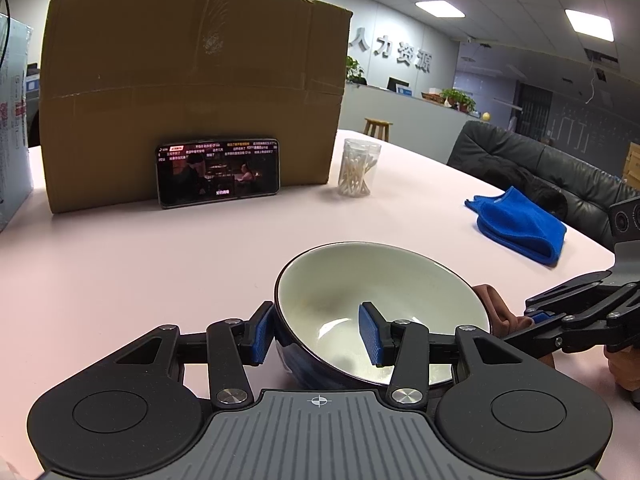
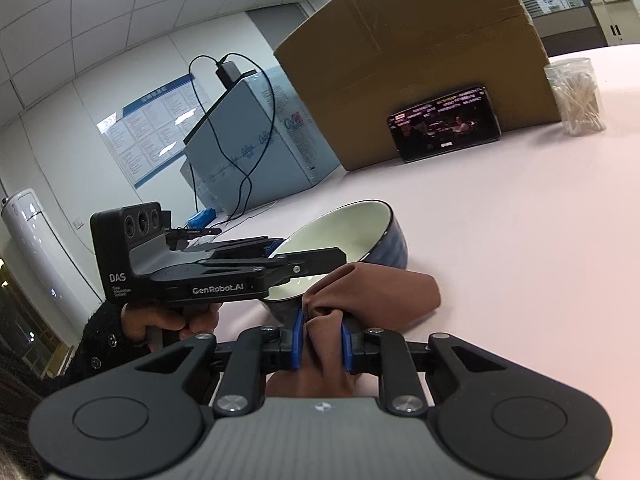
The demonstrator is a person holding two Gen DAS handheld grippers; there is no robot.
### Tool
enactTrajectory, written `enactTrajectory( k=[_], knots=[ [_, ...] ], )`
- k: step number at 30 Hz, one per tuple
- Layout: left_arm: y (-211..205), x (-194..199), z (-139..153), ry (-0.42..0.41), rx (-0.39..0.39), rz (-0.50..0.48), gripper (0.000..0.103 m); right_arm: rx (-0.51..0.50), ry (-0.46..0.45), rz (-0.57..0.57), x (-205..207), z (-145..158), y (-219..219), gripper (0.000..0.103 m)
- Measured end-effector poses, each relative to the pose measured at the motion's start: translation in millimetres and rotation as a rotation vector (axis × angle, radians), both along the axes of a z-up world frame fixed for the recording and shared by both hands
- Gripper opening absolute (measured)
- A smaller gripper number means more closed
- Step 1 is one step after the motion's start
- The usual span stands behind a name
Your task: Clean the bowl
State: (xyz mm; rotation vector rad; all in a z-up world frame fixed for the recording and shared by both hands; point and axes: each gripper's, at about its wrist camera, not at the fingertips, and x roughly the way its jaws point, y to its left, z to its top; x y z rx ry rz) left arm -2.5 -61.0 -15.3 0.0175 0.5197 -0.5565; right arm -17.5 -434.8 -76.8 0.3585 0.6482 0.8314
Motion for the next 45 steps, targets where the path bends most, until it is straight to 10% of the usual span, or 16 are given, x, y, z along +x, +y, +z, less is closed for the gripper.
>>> enactTrajectory(
  k=[45],
  knots=[
    [-2.3, -3.9, 1.5, 0.012, -0.016, -0.039, 0.043, -0.104, -0.030, 0.095, -28.6, 8.8, 46.5, 0.022]
  ],
)
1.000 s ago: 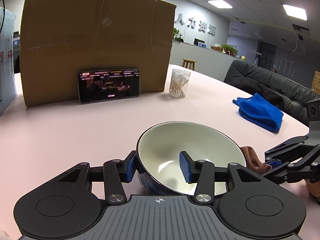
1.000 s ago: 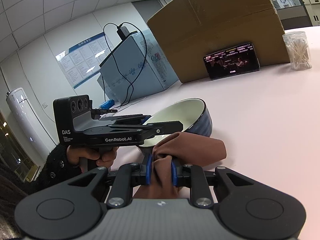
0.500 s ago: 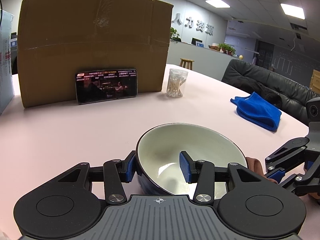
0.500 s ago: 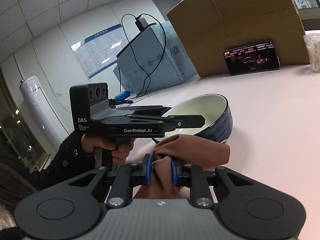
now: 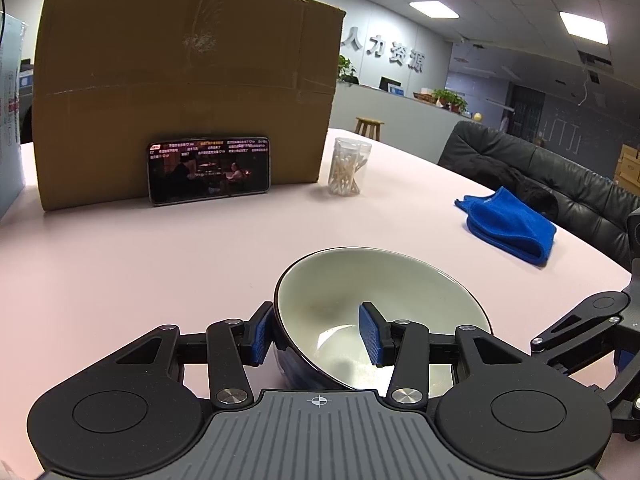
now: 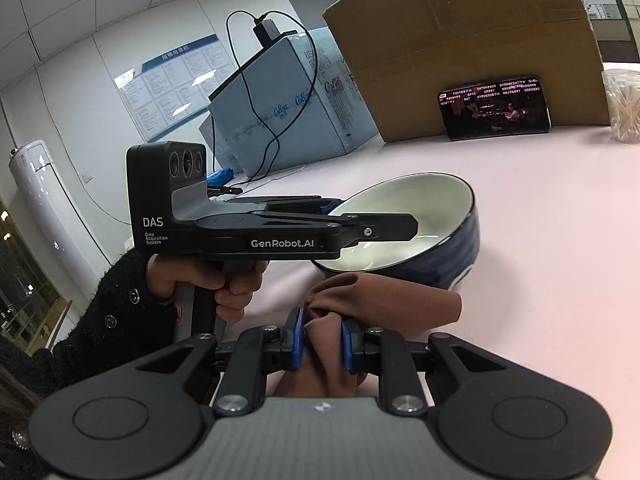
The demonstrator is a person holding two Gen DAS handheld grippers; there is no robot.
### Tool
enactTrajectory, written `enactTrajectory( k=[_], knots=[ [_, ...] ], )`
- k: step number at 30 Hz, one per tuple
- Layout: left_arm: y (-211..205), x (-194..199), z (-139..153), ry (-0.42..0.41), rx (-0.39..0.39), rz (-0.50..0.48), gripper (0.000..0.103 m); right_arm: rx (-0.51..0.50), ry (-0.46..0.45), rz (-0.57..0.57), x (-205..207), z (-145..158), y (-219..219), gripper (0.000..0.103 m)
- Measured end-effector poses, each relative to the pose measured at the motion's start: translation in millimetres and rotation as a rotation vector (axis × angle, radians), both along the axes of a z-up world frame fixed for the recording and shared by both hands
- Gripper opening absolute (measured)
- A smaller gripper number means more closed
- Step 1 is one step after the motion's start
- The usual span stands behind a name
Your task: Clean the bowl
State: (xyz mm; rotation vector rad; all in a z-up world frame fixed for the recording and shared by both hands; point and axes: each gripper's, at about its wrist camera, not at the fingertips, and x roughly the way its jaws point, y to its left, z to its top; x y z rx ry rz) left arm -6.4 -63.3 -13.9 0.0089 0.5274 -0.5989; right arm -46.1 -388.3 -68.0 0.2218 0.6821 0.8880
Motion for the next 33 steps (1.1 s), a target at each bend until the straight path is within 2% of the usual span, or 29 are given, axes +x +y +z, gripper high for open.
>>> enactTrajectory(
  k=[13, 23, 33],
  knots=[
    [-0.8, -0.7, -0.3, 0.001, 0.001, -0.007, 0.043, -0.013, -0.006, -0.171, 0.3, 3.3, -25.6, 0.022],
    [-1.6, -1.9, -0.2, 0.000, 0.005, -0.007, 0.043, -0.002, -0.001, -0.040, 0.2, 3.1, 5.5, 0.022],
    [-1.7, -3.2, -0.5, -0.001, 0.007, -0.007, 0.043, -0.015, -0.034, -0.098, -8.3, 10.6, -6.9, 0.015]
  ],
)
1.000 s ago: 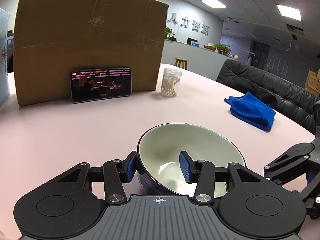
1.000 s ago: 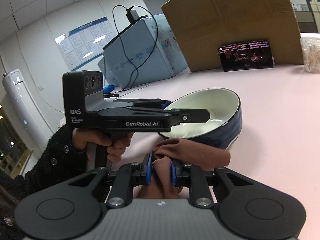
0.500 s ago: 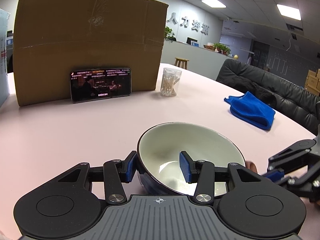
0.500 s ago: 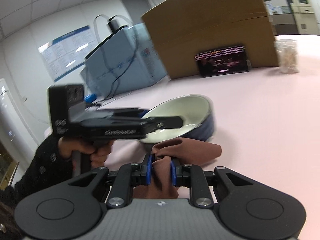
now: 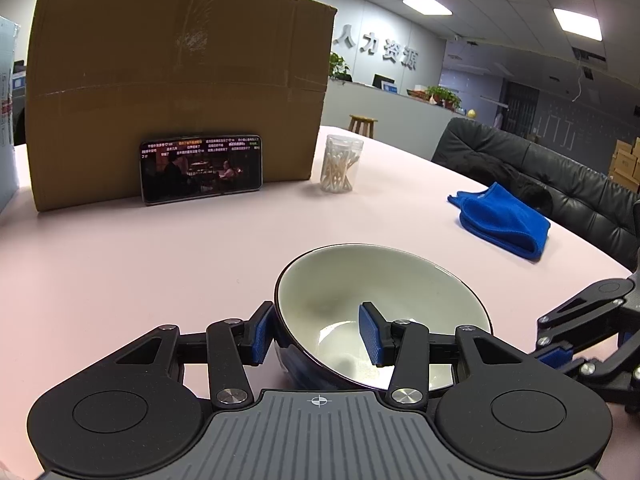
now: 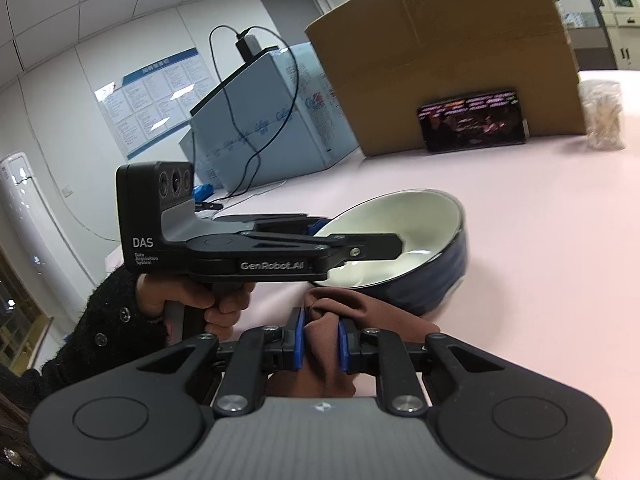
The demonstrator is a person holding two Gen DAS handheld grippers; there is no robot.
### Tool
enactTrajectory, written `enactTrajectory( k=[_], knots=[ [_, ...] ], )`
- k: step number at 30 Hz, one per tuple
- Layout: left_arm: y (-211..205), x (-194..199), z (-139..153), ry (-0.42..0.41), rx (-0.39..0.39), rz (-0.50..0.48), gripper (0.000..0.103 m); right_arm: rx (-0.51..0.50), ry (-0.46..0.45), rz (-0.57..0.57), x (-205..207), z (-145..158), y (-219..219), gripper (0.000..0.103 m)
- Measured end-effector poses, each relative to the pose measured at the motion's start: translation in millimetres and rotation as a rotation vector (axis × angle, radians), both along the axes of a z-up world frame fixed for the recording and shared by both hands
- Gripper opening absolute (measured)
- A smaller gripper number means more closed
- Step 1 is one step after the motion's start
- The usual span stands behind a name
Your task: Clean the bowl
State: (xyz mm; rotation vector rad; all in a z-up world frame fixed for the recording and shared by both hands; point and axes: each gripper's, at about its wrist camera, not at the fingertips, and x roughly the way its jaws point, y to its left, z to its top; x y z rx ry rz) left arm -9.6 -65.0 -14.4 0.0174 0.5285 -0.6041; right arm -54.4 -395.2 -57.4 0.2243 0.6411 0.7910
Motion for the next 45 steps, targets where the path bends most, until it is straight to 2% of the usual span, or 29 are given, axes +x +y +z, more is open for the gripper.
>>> enactTrajectory(
  k=[6, 14, 19, 28, 32, 39, 45],
  knots=[
    [-0.9, -1.9, 0.9, -0.003, 0.004, 0.001, 0.043, -0.031, -0.038, -0.052, -3.2, 3.9, -6.5, 0.013],
    [-1.2, -3.3, 1.5, -0.003, 0.002, 0.000, 0.043, -0.042, -0.030, 0.033, 0.8, 0.6, 16.4, 0.013],
    [-1.6, -3.4, 1.6, -0.001, -0.001, -0.003, 0.043, -0.025, -0.028, 0.028, 0.2, 1.9, 12.9, 0.013],
    [-2.9, -5.2, 1.3, -0.003, -0.002, -0.008, 0.045, -0.054, -0.047, -0.115, 0.8, 5.3, -15.7, 0.014],
    [-5.1, -8.6, 2.2, -0.001, -0.002, -0.006, 0.045, -0.069, -0.052, -0.096, 1.1, 3.7, -9.9, 0.015],
    [-8.6, -11.6, 3.4, -0.001, -0.002, -0.007, 0.045, -0.056, -0.053, 0.004, -1.5, 2.9, 8.9, 0.015],
    [-8.9, -9.3, 2.9, 0.001, -0.005, -0.007, 0.046, -0.030, -0.042, 0.003, -1.3, 2.8, 5.9, 0.014]
  ],
)
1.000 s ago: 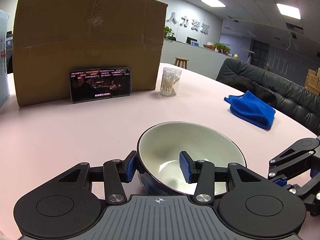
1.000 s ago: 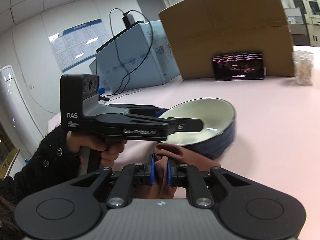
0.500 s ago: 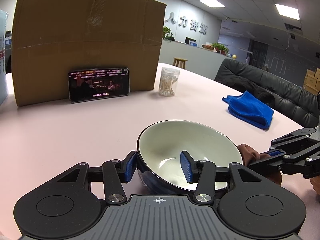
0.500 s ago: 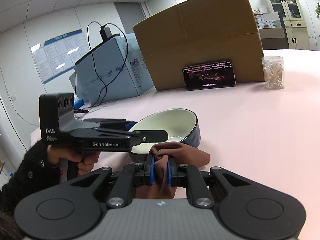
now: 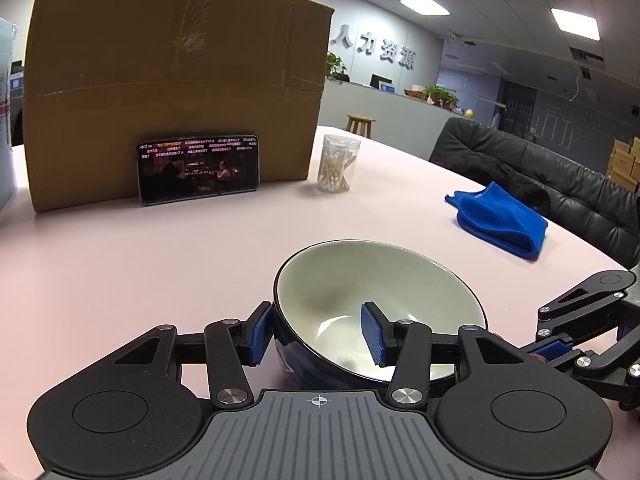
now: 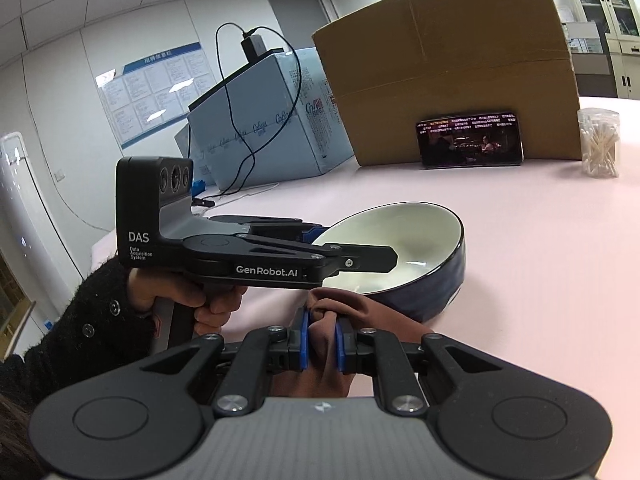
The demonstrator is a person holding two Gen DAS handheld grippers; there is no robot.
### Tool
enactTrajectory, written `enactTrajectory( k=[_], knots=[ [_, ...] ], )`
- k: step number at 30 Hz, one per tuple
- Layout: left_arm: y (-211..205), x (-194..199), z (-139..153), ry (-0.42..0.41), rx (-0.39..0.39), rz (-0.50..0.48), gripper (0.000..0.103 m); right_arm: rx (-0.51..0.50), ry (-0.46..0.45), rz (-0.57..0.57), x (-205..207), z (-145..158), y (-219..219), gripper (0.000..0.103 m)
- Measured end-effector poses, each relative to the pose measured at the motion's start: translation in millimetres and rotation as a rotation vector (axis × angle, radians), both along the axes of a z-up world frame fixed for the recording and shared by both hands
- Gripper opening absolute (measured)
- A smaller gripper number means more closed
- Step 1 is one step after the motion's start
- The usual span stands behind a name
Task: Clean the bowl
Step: 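Rub the brown cloth along the bowl's outer wall with the right gripper while the left holds the rim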
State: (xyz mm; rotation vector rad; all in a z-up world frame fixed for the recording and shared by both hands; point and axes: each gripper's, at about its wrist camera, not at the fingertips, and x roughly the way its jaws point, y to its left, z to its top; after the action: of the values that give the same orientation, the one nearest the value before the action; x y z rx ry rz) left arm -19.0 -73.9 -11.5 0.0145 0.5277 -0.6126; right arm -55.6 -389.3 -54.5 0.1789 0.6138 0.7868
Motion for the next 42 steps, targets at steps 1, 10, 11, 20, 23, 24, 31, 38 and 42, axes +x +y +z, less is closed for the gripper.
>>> enactTrajectory(
  k=[1, 10, 11, 20, 23, 24, 31, 38, 42],
  knots=[
    [0.2, 0.1, -0.1, 0.000, 0.000, 0.000, 0.046, 0.000, -0.002, -0.004, -0.5, 0.5, -1.1, 0.014],
    [2.6, 3.7, -1.3, -0.001, 0.003, 0.000, 0.046, -0.030, -0.017, -0.100, 1.8, 3.9, -19.6, 0.016],
    [2.7, 3.9, -1.2, 0.000, 0.003, 0.000, 0.046, -0.030, -0.017, -0.112, 3.3, 3.9, -21.8, 0.016],
    [2.8, 4.3, -1.9, 0.000, 0.003, 0.000, 0.046, -0.028, -0.011, -0.054, 1.2, 0.8, -13.1, 0.017],
    [2.6, 3.6, -2.0, -0.002, 0.004, 0.000, 0.046, -0.030, -0.009, -0.021, -0.2, 0.2, -4.9, 0.017],
    [2.7, 3.2, -1.9, -0.003, 0.005, 0.000, 0.046, -0.027, -0.007, -0.011, -0.4, 0.3, -3.2, 0.017],
    [0.3, 1.1, -1.0, -0.002, 0.003, 0.000, 0.046, -0.030, -0.003, 0.010, -0.1, 1.2, 2.1, 0.016],
    [-1.0, -0.9, -0.2, -0.002, 0.004, 0.000, 0.046, -0.040, -0.011, -0.054, 0.0, 3.1, -12.0, 0.016],
    [-0.7, -0.6, -0.2, -0.002, 0.003, 0.000, 0.046, -0.044, -0.013, -0.094, 2.9, 3.2, -18.7, 0.016]
  ],
)
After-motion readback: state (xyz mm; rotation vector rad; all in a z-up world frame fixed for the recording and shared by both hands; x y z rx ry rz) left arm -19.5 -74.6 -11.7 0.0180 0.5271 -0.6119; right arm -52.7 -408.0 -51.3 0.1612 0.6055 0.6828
